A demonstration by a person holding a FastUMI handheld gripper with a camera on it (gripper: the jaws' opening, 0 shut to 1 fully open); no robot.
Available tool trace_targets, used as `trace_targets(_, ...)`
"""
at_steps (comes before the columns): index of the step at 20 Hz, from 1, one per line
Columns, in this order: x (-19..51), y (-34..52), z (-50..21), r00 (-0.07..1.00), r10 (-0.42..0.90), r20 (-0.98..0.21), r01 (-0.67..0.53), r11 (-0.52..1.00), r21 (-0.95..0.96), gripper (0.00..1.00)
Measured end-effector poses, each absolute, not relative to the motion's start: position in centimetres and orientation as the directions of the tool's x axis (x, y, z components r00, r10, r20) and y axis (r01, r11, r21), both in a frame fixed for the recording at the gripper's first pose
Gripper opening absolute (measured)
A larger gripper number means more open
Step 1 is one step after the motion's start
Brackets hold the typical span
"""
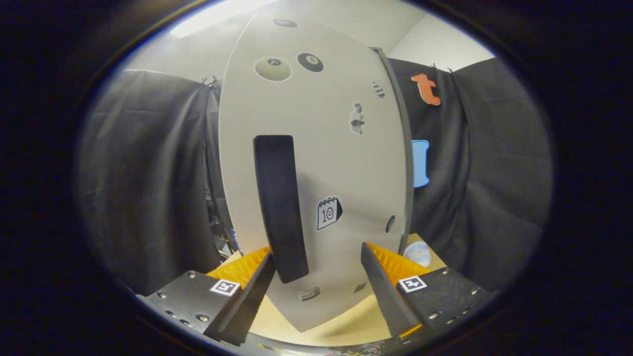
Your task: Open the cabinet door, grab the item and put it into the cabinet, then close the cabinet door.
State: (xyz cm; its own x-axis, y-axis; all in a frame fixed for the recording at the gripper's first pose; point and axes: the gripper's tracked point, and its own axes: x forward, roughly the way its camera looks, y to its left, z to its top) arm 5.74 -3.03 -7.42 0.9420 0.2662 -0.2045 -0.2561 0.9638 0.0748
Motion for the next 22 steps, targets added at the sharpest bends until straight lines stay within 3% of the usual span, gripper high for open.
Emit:
trace_targets(14, 15.4, 7.5, -8.5, 0.916, 0.364, -0.167, -0.358, 0.931, 0.067, 1.0)
trace_targets(22, 19.8, 11.2, -9.7, 0.966, 0.223, -0.13, -0.217, 0.974, 0.058, 1.0)
